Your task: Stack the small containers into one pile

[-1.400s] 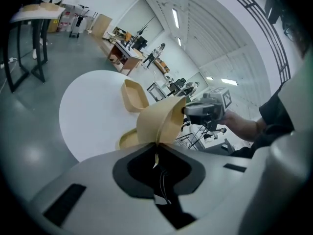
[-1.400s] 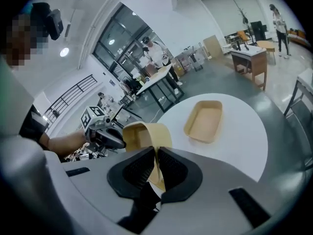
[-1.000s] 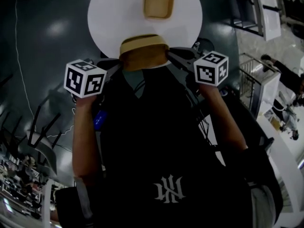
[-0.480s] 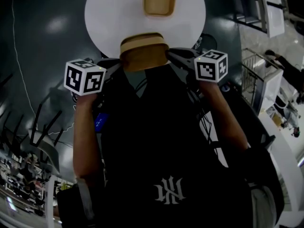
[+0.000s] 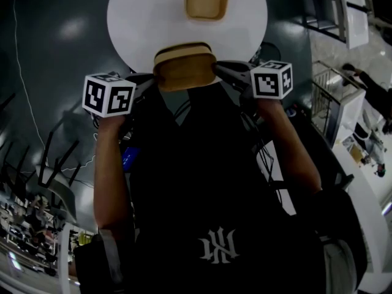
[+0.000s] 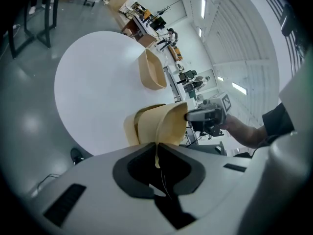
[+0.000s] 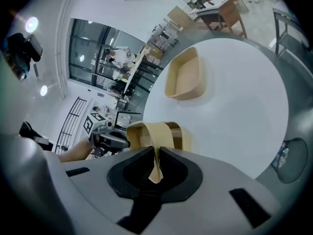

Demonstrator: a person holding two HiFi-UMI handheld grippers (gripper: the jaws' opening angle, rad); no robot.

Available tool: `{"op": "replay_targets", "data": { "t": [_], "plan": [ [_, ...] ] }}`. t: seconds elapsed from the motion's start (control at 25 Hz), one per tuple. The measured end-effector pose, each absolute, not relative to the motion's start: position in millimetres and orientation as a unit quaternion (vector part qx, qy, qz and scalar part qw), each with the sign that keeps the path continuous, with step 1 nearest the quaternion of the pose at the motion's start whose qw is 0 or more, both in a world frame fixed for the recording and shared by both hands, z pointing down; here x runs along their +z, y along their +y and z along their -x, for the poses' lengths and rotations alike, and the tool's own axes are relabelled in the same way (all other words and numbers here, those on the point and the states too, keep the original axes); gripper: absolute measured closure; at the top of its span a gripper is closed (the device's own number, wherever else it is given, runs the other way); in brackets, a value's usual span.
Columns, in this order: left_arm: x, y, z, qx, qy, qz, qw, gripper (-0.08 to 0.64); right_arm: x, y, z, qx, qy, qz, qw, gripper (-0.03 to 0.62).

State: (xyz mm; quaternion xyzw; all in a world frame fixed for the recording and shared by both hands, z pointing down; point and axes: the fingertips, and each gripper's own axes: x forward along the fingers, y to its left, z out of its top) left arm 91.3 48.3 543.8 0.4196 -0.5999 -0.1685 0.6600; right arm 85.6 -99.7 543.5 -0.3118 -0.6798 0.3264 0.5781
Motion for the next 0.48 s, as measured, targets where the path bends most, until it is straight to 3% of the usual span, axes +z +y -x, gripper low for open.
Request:
{"op": "replay_targets", "data": {
  "t": [0.48],
  "plan": [
    [552.3, 41.6, -93.1, -0.178, -0.581, -0.416, 0.676, 0.537, 550.6, -102.6, -84.2, 0.335, -0.665, 0.296, 0.598, 0.535]
  ]
}}
